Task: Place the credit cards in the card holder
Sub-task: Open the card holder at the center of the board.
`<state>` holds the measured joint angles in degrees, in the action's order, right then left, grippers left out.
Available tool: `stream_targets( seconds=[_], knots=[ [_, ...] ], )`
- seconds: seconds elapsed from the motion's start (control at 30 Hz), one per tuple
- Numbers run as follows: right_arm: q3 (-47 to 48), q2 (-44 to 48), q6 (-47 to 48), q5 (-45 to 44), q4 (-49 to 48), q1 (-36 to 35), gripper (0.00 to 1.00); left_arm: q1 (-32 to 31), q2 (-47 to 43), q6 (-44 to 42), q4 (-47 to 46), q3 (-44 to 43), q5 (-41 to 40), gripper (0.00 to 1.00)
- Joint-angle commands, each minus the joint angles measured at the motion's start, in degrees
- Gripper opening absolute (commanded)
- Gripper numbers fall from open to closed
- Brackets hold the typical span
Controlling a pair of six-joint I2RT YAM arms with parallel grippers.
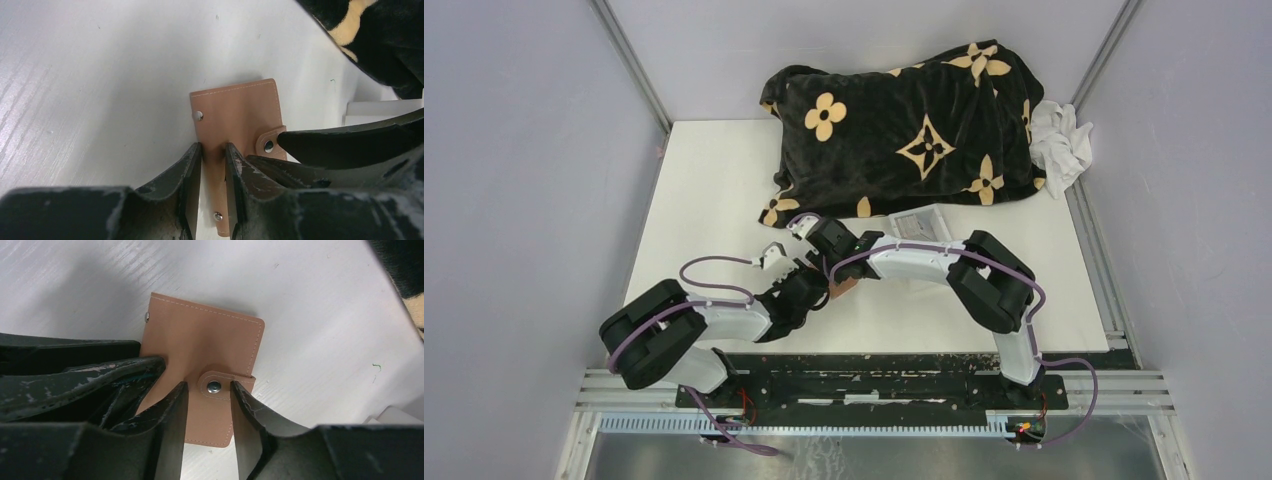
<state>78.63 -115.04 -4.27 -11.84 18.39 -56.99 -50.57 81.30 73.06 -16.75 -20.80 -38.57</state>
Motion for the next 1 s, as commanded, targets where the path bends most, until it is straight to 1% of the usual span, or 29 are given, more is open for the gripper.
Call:
stream_targets(
  seconds=[0.0,0.13,0.5,0.77,0.97],
  knots=[
    [0.4,-1.6,-1.2,-0.3,0.1,1.3,0.40,-0.2,2.5,2.1,5.2,1.4,2.3,0.30],
    [-0.6,-0.9,-2.0,-2.1,-0.2,1.6,0.36,-0.2,3.3,2.3,4.9,1.5,2.8,0.30],
    [-1.2,1.0,-4.9,-1.5,-0.9,3.5,0.24,-0.2,7.4,2.3,3.7,0.7,3.4,0.30],
    [-2.5,3.7,-8.3,2.9,-3.0,6.4,0.15,0.0,11.7,2.3,4.6,-1.2,3.9,0.30],
    [-4.7,5.5,-12.4,7.9,-5.5,9.7,0.12,0.1,13.8,2.8,4.1,-1.6,4.0,0.27]
  ],
)
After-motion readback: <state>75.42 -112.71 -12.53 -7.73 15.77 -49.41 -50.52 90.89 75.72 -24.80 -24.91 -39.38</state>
